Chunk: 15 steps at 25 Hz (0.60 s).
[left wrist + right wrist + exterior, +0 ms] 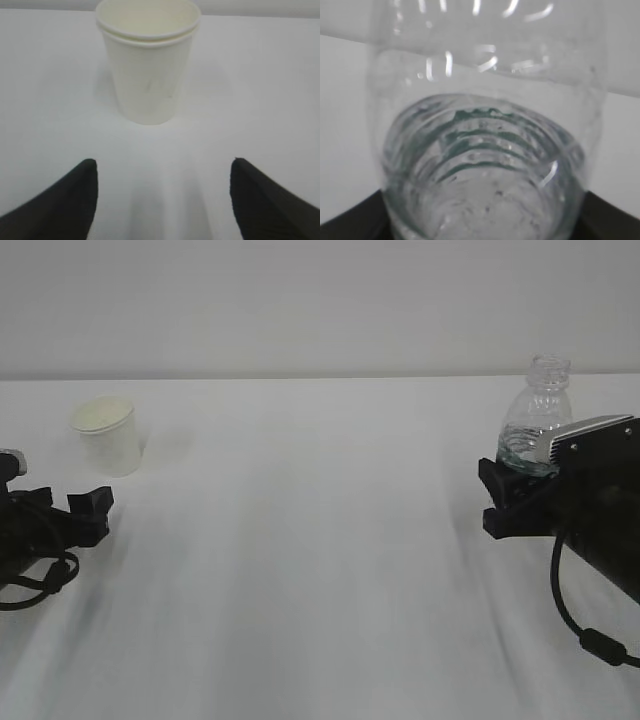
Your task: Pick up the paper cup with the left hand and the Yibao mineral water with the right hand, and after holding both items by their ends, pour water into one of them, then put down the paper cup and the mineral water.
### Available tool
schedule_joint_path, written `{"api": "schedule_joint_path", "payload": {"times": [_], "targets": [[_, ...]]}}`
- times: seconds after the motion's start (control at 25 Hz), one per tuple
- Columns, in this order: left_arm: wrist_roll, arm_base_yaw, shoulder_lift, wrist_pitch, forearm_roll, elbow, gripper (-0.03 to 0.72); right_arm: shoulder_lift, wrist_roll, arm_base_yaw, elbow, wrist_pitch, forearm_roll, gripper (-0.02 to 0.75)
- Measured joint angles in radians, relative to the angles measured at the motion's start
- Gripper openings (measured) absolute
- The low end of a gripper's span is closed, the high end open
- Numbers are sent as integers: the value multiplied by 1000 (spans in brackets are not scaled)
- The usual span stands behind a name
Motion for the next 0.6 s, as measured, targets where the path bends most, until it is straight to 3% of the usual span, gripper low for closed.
{"api": "schedule_joint_path", "payload": {"times": [0.36,0.6], "targets": [[-3,0,0,0,-3,0,490,0,-2,0,0,0,0,471],[111,0,0,0,147,-52,518,0,-2,0,0,0,0,471]]}}
